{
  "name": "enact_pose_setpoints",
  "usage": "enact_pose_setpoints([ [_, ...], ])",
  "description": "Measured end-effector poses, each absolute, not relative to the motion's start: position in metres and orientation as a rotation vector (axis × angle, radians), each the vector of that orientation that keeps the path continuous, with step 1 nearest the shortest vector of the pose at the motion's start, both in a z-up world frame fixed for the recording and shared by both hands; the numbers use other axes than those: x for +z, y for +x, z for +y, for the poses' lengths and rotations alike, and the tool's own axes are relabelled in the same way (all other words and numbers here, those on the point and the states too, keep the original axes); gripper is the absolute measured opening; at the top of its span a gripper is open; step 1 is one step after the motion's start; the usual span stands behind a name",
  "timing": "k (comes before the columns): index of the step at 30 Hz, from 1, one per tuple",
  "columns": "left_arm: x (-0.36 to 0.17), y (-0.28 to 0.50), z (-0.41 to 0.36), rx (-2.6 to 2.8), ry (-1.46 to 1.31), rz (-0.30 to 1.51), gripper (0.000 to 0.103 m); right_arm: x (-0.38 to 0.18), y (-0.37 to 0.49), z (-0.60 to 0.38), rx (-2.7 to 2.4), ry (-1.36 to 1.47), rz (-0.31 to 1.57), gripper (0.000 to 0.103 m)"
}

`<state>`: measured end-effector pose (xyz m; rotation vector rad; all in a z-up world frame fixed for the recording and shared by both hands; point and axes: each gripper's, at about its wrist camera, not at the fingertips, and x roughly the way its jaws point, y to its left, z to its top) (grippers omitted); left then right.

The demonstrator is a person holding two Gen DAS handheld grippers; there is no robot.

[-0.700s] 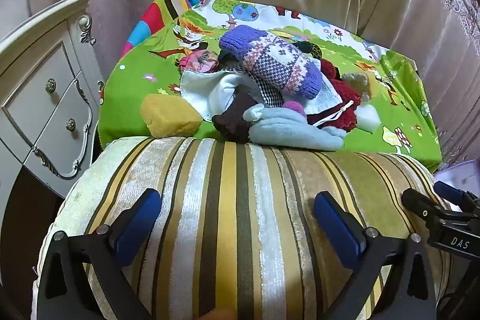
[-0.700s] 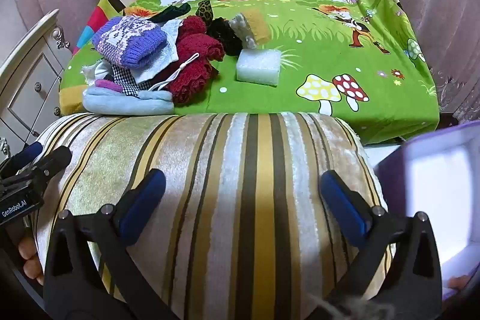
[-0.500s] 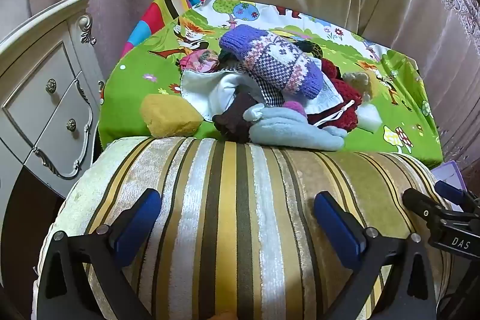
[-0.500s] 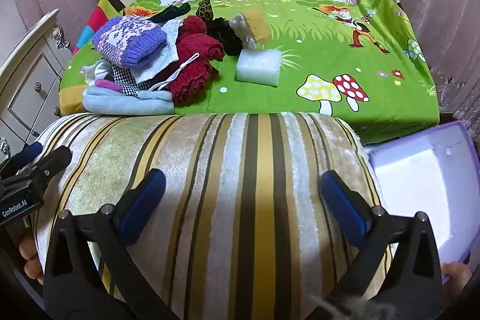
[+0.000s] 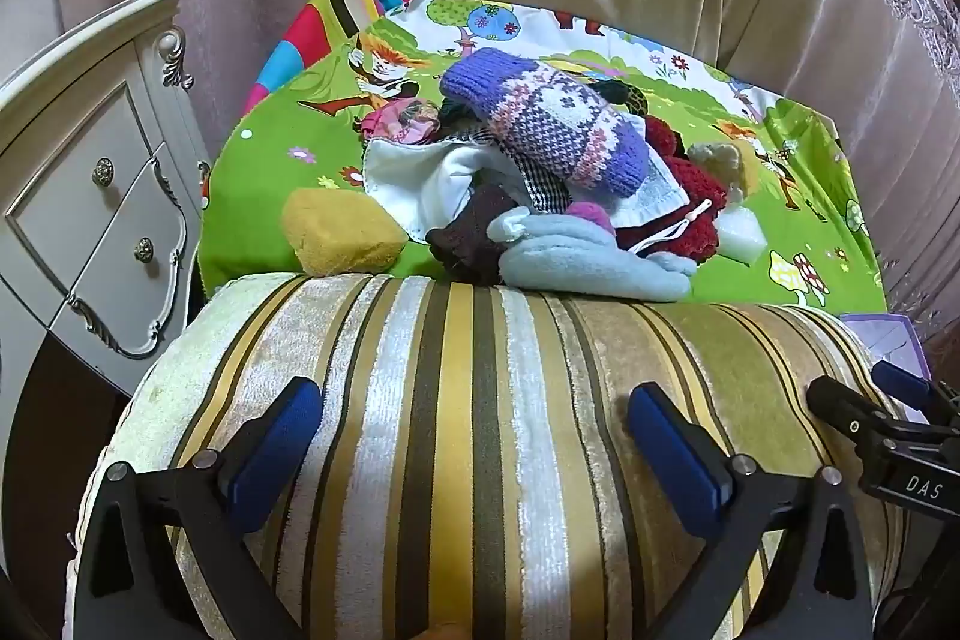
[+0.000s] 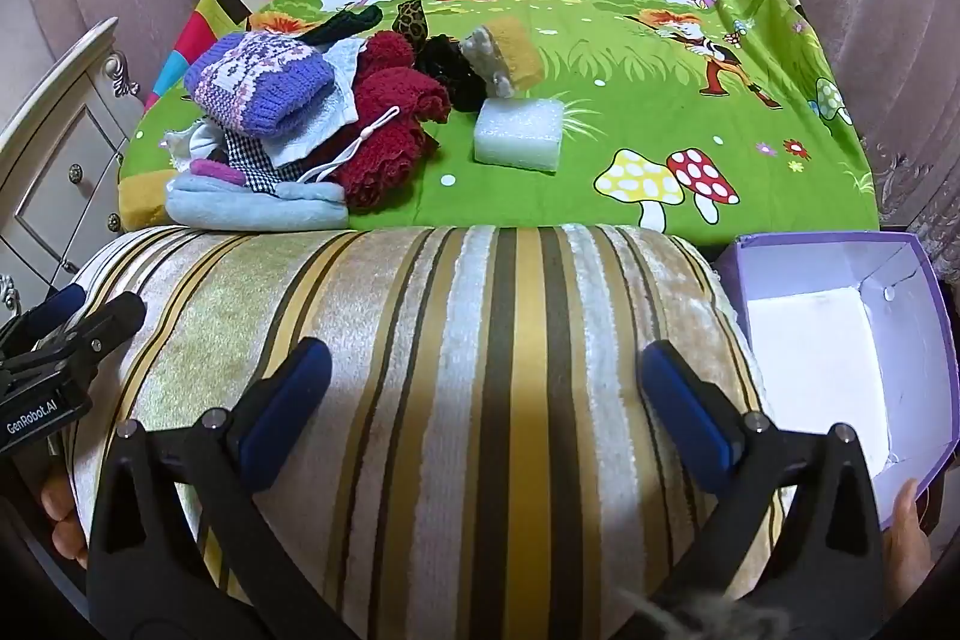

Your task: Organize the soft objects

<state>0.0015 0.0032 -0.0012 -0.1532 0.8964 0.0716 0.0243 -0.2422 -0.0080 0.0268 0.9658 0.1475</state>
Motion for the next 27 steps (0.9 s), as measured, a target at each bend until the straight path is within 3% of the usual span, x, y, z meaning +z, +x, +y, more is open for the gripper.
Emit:
enact_pose_setpoints([
  [27,-0.0013,0.0021,0.0002,0.076,-0.146,0.895,0.103,-0.0079,0.0245,-0.2426,0.148,0.027,0.966,0.103],
])
